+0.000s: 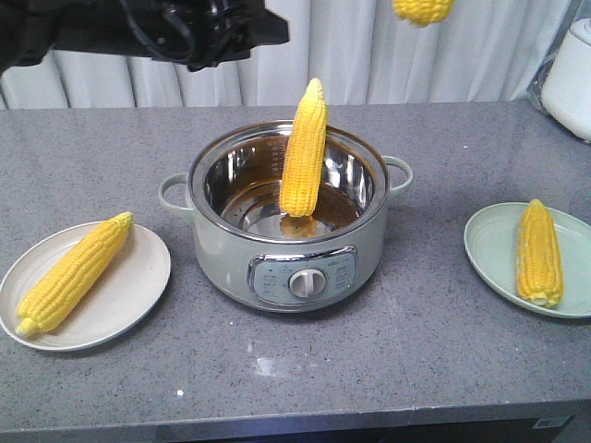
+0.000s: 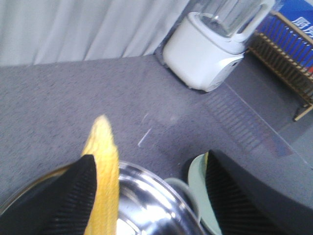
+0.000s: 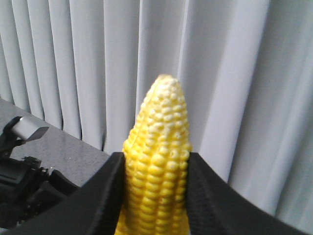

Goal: Distribute corn equally

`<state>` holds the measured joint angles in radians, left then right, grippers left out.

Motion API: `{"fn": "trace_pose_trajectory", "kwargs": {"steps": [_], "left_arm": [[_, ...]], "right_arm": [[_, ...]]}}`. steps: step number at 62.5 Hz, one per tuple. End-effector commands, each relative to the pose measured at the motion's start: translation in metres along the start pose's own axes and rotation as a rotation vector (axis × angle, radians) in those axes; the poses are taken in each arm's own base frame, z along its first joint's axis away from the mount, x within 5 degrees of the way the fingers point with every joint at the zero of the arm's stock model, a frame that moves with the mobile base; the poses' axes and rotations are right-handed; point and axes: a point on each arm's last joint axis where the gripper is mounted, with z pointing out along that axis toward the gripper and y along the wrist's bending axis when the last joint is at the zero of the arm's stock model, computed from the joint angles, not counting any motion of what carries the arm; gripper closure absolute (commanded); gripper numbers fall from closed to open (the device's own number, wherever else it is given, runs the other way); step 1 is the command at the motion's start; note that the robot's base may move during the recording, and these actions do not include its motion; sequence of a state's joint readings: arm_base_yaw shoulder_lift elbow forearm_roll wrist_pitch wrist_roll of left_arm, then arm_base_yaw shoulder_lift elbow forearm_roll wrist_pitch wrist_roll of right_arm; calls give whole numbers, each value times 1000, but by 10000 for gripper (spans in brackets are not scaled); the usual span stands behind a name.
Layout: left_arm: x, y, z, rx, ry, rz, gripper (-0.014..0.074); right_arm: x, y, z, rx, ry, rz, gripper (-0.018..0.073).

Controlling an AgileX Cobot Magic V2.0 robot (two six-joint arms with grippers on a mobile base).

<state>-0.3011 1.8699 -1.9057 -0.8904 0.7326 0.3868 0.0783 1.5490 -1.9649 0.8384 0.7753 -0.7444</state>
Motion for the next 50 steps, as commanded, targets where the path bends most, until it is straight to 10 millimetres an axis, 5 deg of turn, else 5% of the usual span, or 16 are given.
{"fn": "trace_pose_trajectory", "kwargs": {"steps": [1,19,50], "left_arm": [[-21,-25,-4,79,-82,12,93],[-12,-1,41,69,-30,25,62],[7,15,74,15,-8,43,62]], "right_arm": [[-28,8,-29,71,-98,-46,548],[-21,0,-35,191,5,-79,543],[-17,-4,-36,232,50,-96,533]]}}
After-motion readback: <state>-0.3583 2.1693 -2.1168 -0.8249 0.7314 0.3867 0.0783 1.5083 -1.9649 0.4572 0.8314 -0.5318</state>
